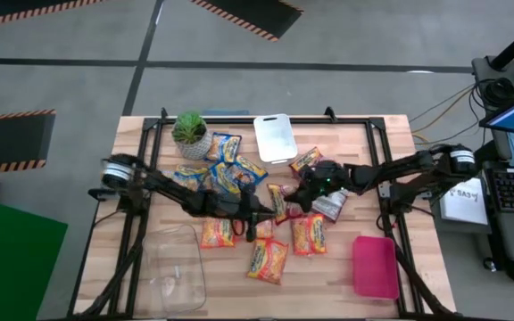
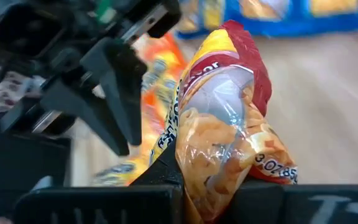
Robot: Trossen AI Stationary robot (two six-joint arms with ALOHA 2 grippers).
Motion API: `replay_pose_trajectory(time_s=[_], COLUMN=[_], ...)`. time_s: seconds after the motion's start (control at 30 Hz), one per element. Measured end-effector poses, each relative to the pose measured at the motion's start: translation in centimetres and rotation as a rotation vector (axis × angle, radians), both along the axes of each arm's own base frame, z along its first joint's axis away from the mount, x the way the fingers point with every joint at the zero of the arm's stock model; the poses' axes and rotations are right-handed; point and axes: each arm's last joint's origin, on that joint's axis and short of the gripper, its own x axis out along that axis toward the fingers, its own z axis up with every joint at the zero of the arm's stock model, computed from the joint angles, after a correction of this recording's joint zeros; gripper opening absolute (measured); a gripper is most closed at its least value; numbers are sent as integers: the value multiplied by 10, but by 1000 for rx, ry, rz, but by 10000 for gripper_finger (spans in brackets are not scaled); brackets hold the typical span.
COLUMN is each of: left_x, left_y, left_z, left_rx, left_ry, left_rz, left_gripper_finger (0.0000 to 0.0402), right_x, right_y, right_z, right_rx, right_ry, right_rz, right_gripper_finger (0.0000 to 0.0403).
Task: Sort Maruchan noodles
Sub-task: Put the left red noodle pack into the white bin
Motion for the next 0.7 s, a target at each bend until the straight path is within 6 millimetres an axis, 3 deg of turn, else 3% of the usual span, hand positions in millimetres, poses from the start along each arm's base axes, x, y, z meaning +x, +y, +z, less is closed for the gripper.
replay_pose_trajectory(time_s=[0.33, 0.5, 0.7], left_x=[-74, -103, -132], left_y=[9, 15, 20], left_z=[73, 95, 98], left_rx=[228, 322, 350], left_ry=[-270, -388, -455], left_rz=[-131, -112, -92], left_gripper_finger=[39, 39, 39], right_x=[-12, -6, 3], right_y=[-14, -47, -102], right_z=[60, 88, 109], right_rx=[-247, -421, -779], right_ry=[-258, -313, -283], right_rz=[-36, -123, -198], right_gripper_finger=[23, 23, 23])
